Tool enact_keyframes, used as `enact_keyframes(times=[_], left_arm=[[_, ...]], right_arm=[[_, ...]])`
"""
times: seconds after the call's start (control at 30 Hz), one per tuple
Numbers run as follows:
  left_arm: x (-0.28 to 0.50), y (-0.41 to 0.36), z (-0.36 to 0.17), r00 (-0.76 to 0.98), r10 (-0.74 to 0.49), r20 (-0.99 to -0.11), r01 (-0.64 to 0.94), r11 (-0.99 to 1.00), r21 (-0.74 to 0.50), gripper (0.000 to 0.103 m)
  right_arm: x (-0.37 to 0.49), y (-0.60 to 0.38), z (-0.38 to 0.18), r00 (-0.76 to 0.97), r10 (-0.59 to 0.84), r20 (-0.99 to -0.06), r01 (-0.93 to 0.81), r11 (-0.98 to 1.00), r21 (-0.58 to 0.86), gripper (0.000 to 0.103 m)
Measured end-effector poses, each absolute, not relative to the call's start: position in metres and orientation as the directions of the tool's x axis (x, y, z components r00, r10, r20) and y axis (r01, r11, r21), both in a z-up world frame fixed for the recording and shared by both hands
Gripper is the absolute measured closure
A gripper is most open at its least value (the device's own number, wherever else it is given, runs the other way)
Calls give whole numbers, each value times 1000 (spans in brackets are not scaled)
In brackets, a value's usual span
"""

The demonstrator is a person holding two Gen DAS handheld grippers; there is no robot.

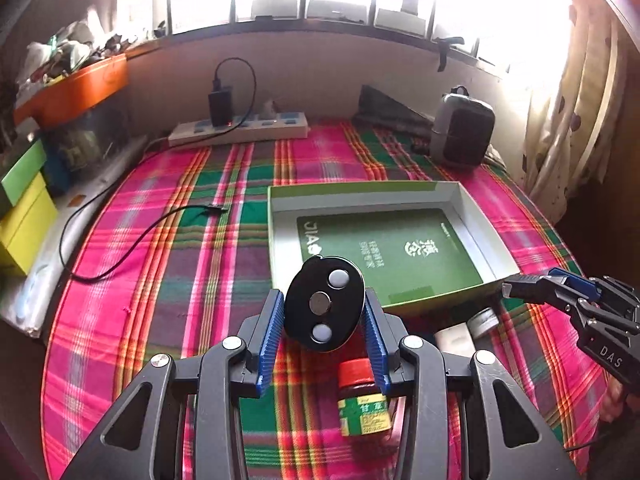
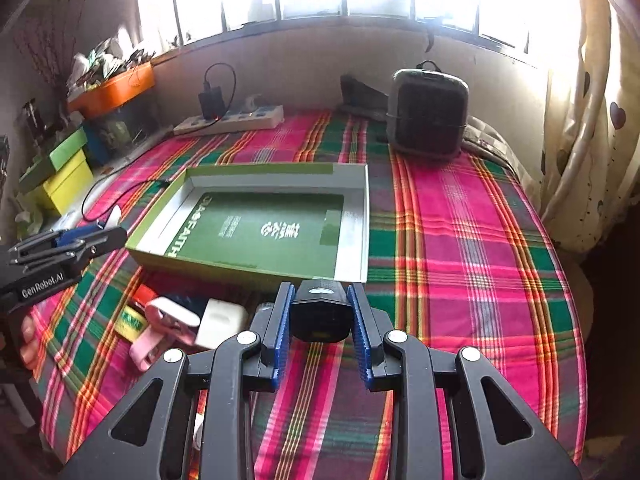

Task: Organize rigid objects
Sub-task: 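Carry the fob and the black device over the green box with both tools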

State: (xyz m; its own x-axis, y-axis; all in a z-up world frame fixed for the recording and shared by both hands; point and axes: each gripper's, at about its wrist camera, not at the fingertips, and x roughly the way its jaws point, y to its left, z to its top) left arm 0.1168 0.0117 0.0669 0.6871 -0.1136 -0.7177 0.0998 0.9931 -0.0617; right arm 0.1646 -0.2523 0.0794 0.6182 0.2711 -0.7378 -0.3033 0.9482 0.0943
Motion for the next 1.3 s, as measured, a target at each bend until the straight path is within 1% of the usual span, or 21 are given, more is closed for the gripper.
enact_keyframes(times=[0.13,0.23,0.37,0.47,0.6,0.9,1.17,1.3], left_arm=[[115,11,67,689,-118,-715,101,993,-67,65],[114,12,65,686,-129,-716,102,991,-81,65],[111,12,66,687,-130,-715,107,991,-78,65],[111,12,67,689,-133,-712,108,991,-81,65],[113,13,67,689,-135,-712,109,991,-82,65],[124,13,74,695,-137,-706,116,990,-78,65],[142,9,75,686,-155,-710,139,987,-82,65],[152,4,73,685,-155,-712,144,987,-75,65]], right_arm=[[157,-252,77,610,280,-741,-318,943,95,74],[147,-250,68,578,323,-749,-342,930,136,74],[143,-250,61,555,346,-756,-342,924,171,74],[144,-250,65,569,334,-751,-336,929,158,74],[150,-252,72,571,346,-745,-334,926,174,74],[165,-250,97,617,348,-706,-344,926,156,74],[194,-250,102,614,369,-698,-327,923,200,74],[209,-246,99,623,350,-699,-318,930,183,74]])
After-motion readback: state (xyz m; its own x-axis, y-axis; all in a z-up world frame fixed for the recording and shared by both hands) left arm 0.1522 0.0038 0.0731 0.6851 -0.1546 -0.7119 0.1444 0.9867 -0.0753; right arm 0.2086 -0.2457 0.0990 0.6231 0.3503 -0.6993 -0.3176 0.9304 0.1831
